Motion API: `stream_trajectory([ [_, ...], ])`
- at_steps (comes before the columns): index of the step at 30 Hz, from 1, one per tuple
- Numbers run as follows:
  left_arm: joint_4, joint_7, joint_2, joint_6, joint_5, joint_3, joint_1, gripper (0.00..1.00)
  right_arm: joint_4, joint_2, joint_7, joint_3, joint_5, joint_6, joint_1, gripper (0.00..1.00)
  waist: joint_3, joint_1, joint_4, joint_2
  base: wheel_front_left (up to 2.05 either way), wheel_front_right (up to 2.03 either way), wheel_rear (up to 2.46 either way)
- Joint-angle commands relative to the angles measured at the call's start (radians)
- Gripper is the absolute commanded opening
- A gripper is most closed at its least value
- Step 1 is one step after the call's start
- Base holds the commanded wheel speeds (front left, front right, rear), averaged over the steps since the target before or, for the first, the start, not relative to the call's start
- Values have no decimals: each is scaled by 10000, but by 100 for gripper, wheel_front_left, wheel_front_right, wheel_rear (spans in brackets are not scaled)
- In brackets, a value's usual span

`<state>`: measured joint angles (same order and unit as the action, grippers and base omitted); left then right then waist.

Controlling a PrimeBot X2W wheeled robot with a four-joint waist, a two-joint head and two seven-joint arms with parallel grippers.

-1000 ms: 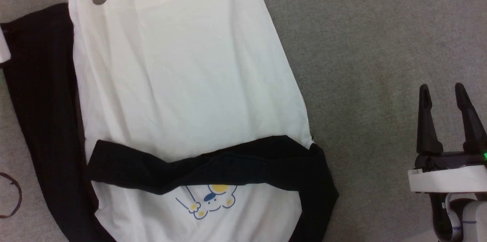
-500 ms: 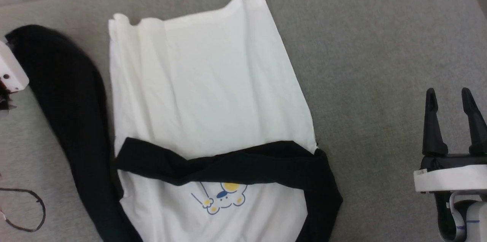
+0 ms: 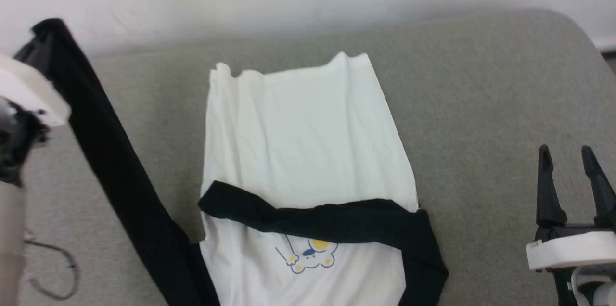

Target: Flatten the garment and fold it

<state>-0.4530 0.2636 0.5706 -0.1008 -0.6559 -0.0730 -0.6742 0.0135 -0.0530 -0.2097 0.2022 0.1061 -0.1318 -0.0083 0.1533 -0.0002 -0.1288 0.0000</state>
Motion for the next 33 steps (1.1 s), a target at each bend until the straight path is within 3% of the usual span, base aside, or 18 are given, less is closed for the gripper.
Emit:
stream_trajectory([
  [1, 421, -33, -240, 191, -99, -8, 250, 0, 8, 28, 33, 39, 44, 11, 152, 100, -884, 2, 711, 0, 0, 0, 0],
  [10, 3900, 541, -2056, 1895, 224, -1068, 1270, 0, -10, 28, 156, -1, 207, 11, 582, 100, -1490, 2, 995, 0, 0, 0, 0],
  [14, 4422, 679, -3037, 2279, 511, -2069, 1558, 0, 50, 28, 211, -82, 244, 11, 612, 100, -1535, 2, 888, 0, 0, 0, 0],
  [22, 3501, 399, -4648, 2136, 949, -4139, 2005, 0, 195, 28, 321, -223, 207, 11, 432, 100, -1213, 2, 278, 0, 0, 0, 0],
  [33, 1515, -57, -5185, 1745, 1282, -6810, 1990, 0, -17, 28, 143, -215, 423, 11, 26, 100, -249, 2, -479, 0, 0, 0, 0],
])
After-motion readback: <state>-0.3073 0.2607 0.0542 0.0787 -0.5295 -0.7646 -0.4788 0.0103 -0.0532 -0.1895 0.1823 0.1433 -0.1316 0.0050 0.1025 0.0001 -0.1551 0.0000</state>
